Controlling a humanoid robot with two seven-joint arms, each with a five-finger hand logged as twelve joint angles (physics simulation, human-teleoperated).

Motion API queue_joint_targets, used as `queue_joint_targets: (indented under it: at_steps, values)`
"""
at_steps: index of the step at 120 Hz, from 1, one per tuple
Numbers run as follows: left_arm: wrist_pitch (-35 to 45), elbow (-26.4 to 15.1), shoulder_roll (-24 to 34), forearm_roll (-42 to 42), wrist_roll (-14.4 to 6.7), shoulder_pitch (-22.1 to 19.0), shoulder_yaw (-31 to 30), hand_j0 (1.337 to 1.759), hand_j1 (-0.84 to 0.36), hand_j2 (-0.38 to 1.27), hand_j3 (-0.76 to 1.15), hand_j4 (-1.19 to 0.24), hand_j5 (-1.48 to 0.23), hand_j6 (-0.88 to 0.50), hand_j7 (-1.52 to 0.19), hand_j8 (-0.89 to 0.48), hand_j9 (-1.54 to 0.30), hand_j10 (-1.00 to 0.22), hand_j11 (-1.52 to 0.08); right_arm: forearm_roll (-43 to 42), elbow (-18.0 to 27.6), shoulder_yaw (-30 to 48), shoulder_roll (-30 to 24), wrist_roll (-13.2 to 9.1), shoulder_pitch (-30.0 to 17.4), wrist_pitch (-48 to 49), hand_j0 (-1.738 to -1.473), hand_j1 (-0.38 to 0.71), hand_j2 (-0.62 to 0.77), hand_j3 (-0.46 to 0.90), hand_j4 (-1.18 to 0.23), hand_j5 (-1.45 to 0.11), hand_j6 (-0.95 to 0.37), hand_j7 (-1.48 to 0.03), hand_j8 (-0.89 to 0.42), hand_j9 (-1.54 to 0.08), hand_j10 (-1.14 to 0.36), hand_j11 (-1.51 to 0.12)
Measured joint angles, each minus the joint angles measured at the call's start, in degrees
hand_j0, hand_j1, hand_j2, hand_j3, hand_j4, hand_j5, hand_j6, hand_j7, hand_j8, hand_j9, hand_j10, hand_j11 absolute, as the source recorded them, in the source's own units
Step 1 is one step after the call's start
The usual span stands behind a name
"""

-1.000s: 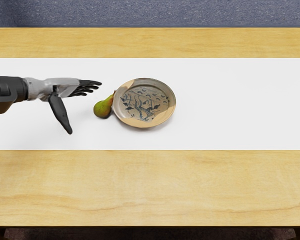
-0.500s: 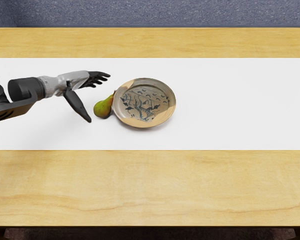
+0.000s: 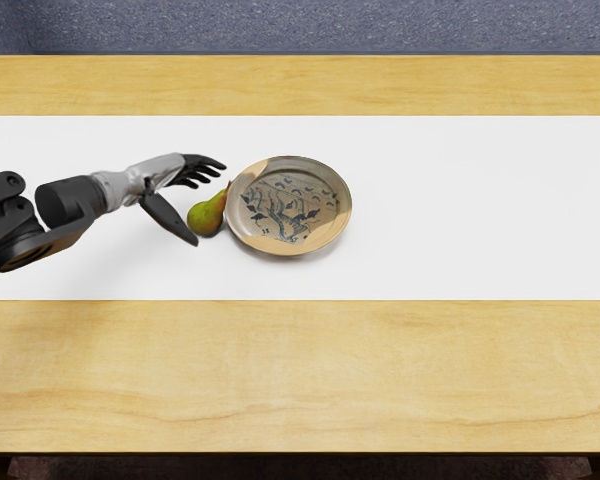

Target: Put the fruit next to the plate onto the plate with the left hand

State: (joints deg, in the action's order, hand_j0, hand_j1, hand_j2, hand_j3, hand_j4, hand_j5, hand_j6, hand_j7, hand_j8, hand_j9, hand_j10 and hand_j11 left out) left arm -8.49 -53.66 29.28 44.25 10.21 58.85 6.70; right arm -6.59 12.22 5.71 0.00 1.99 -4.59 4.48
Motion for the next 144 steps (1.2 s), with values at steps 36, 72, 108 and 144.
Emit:
queue_joint_targets:
  at_steps: [36, 72, 108, 144]
  values:
    - [0.9, 1.2, -0.3, -0.5, 0.7, -1.0, 0.3, 1.658, 0.07, 0.05, 0.0, -0.24, -0.31, -0.24, -0.31, -0.24, -0.3, -0.24, -0.3, 0.0, 0.0, 0.0, 0.0, 0.0, 0.0, 0.0, -1.658, -0.31, -0.01, 0.0, -0.03, -0.04, -0.03, -0.04, -0.03, -0.04, -0.03, -0.04]
    - [0.8, 1.4, -1.4, -1.1, 0.7, -1.4, 0.2, 1.658, 0.05, 0.05, 0.0, -0.26, -0.33, -0.26, -0.33, -0.26, -0.33, -0.26, -0.33, 0.0, 0.0, 0.0, 0.0, -0.1, 0.0, 0.0, -1.658, -0.31, -0.01, 0.0, -0.03, -0.04, -0.03, -0.04, -0.03, -0.04, -0.03, -0.04]
    - [0.8, 2.7, -2.8, -1.1, 0.7, -1.3, 0.1, 1.658, 0.04, 0.05, 0.0, -0.26, -0.34, -0.26, -0.34, -0.26, -0.34, -0.26, -0.34, 0.0, 0.0, 0.0, 0.0, -0.1, -0.1, 0.0, -1.658, -0.31, -0.01, 0.0, -0.03, -0.04, -0.03, -0.04, -0.03, -0.04, -0.03, -0.04]
    - [0.7, 3.9, -3.2, -1.0, 0.7, -1.1, 0.0, 1.658, 0.01, 0.06, 0.0, -0.29, -0.37, -0.29, -0.37, -0.29, -0.37, -0.29, -0.37, 0.0, 0.0, 0.0, 0.0, -0.1, -0.1, 0.0, -1.658, -0.31, -0.01, 0.0, -0.03, -0.04, -0.03, -0.04, -0.03, -0.04, -0.03, -0.04]
